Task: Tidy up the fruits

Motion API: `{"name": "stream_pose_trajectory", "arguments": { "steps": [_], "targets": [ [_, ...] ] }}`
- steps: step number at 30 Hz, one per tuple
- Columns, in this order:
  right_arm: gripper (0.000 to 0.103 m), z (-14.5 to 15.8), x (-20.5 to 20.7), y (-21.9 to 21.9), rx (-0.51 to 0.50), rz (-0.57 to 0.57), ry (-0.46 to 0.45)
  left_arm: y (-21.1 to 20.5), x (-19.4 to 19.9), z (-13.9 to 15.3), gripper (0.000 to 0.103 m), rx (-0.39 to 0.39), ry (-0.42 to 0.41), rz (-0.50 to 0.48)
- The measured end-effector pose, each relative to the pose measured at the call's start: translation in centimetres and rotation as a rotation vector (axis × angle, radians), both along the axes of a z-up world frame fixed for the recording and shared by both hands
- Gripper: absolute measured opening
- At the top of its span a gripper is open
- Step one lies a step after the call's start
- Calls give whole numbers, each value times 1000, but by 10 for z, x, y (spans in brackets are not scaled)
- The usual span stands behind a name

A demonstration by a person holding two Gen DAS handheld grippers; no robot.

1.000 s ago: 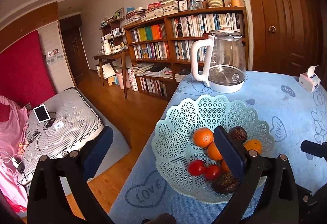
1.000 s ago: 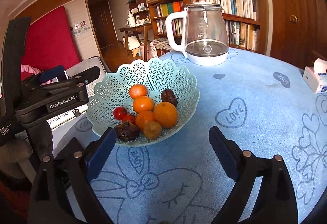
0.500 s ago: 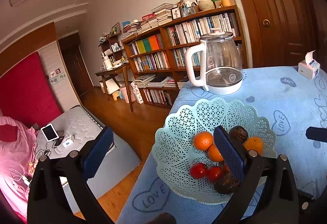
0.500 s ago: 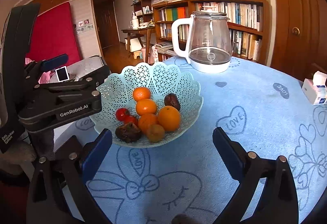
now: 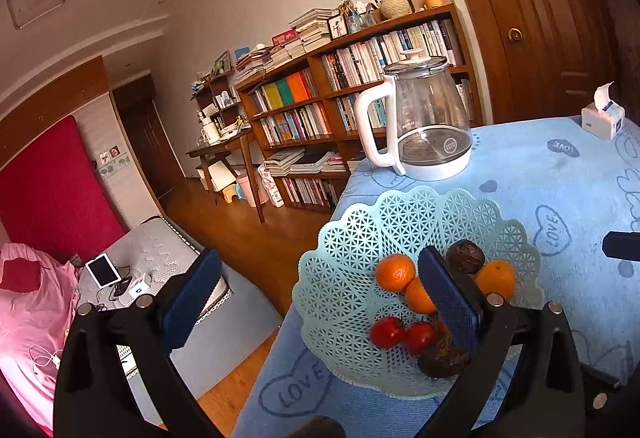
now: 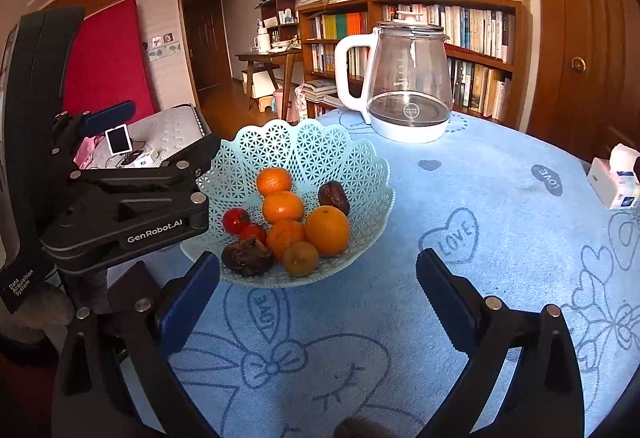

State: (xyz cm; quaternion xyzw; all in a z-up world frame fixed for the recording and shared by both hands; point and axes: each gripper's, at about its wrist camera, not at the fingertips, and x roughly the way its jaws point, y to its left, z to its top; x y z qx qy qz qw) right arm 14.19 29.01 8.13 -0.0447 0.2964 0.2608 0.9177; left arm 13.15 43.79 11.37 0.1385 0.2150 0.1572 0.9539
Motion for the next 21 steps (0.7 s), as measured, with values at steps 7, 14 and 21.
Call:
{"name": "stream_pose_trajectory", "arguments": {
  "steps": [7, 14, 21],
  "targets": [
    [98, 0, 0, 1, -5, 1, -3, -1, 0, -2, 100, 6, 2, -3],
    [98, -1, -3, 6, -34, 10, -9, -2, 0, -2, 100, 7, 2, -2],
    [98, -3, -4, 8, -49, 14, -10, -2, 0, -4, 100, 9, 6, -5]
  ]
}}
